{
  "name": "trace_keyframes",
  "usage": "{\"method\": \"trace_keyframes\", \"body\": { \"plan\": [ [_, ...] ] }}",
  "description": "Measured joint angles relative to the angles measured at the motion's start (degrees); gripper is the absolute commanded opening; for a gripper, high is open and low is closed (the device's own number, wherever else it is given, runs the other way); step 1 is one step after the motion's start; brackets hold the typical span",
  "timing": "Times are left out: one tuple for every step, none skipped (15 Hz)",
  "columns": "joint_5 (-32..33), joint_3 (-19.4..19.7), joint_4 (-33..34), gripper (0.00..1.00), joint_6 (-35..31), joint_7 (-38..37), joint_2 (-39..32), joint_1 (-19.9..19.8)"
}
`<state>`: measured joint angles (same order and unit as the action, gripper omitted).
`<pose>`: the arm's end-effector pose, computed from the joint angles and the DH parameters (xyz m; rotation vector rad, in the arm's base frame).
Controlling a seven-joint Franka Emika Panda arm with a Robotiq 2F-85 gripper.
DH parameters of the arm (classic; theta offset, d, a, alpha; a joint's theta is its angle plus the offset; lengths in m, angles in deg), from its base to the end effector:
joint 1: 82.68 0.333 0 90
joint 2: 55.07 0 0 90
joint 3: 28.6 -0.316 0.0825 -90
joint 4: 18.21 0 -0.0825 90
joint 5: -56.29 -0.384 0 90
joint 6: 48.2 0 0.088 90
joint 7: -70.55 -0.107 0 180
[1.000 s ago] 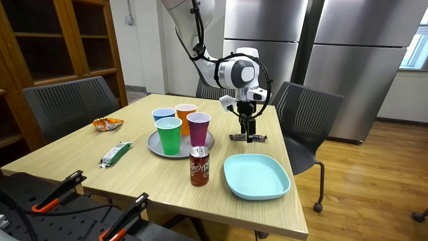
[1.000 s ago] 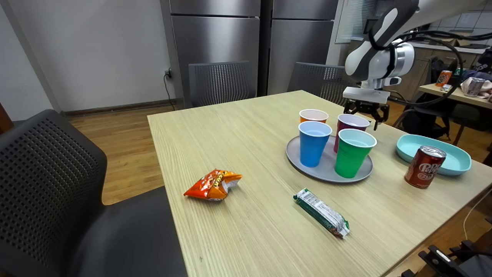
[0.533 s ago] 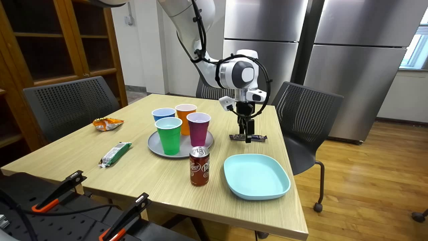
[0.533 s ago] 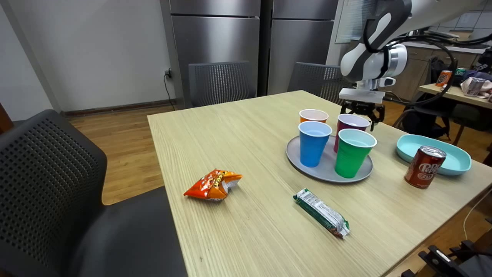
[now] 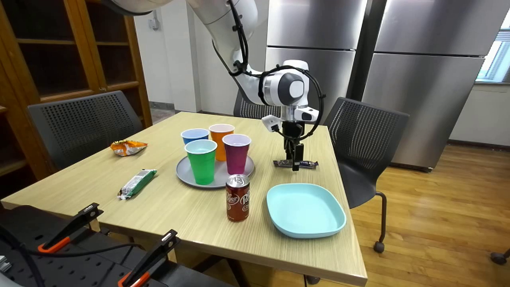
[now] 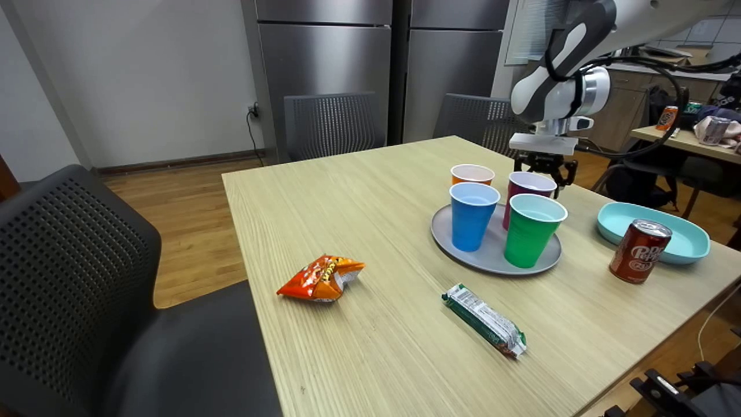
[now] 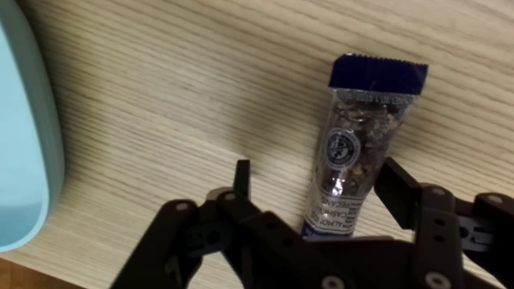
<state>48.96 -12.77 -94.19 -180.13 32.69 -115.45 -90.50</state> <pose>0.6819 -0.2488 0.1014 2.5993 -1.4739 -0.0307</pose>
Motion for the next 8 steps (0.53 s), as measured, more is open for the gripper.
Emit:
{"method": "trace_keyframes", "body": {
  "plan": [
    [0.0, 0.0, 0.1, 0.42, 0.0, 0.0, 0.0, 0.0],
    [0.0, 0.0, 0.2, 0.33, 0.0, 0.0, 0.0, -0.1],
    [0.0, 0.0, 0.4, 0.27, 0.0, 0.0, 0.0, -0.1],
    [0.0, 0.0, 0.5, 0.2, 0.1, 0.0, 0.0, -0.1],
    [0.0, 0.0, 0.6, 0.11, 0.1, 0.0, 0.0, -0.1],
    [0.0, 0.0, 0.6, 0.05, 0.1, 0.0, 0.0, -0.2],
    [0.0, 0.0, 0.7, 0.04, 0.1, 0.0, 0.0, -0.3],
    [0.0, 0.0, 0.8, 0.05, 0.1, 0.0, 0.0, -0.3]
  ]
}}
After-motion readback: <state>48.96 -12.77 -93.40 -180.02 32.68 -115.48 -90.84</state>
